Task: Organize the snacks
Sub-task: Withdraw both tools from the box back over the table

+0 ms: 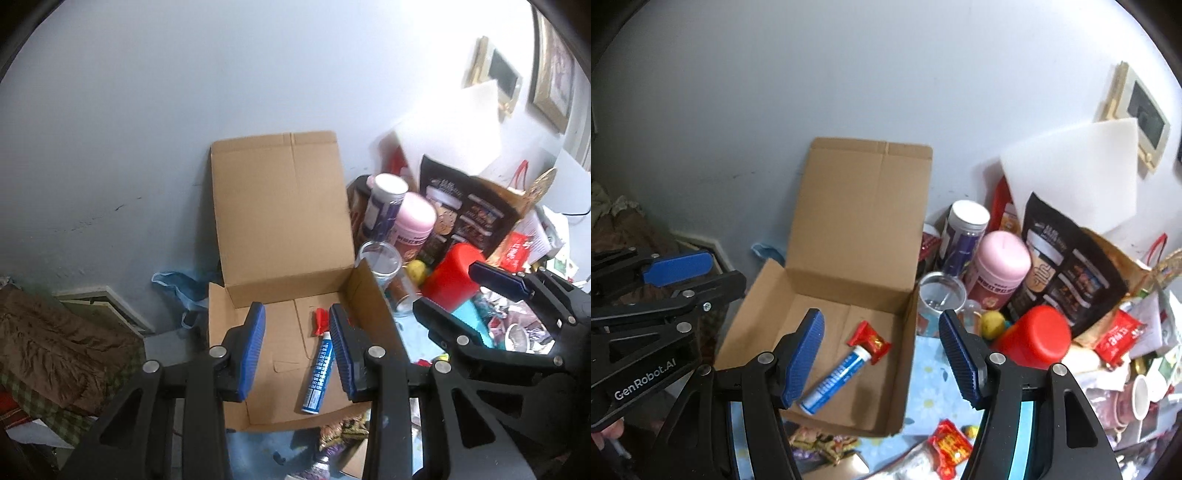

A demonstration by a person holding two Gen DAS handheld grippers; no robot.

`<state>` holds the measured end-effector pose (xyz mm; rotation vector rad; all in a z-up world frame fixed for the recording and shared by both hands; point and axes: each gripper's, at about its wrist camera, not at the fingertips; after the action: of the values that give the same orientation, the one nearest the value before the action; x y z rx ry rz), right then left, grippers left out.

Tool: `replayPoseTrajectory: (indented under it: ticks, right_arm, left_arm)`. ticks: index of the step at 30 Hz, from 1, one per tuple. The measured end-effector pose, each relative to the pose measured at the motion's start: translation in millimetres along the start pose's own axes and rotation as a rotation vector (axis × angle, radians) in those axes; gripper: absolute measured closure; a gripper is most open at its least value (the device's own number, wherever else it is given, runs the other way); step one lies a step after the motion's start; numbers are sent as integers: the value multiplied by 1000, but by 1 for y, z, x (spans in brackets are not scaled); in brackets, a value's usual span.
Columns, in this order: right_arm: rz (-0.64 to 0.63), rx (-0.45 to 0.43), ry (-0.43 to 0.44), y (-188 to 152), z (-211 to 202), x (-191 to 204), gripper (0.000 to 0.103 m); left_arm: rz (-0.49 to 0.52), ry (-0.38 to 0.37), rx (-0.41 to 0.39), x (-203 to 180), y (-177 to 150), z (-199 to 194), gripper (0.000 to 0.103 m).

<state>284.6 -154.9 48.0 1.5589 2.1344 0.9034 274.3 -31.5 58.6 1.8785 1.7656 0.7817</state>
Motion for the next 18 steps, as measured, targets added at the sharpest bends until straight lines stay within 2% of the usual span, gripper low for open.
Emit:
replayPoseTrajectory:
  ticks: [9,18]
  right_arm:
    - [11,-44,-34,-20,-57,27,38]
    - [68,-55,-60,-62,-99,66,36]
  left_arm:
    - [16,-46,-68,7,-27,-56,68]
    - [61,-87,-100,19,-72,-103,68]
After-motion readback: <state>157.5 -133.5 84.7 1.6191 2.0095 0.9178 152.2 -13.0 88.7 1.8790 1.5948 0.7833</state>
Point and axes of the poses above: each gripper's, at about its wrist camera, not at the fingertips, and z roughly the way its jaws point, x to its left, y to its top, and after that the axes turned 9 degrees about y, right-handed
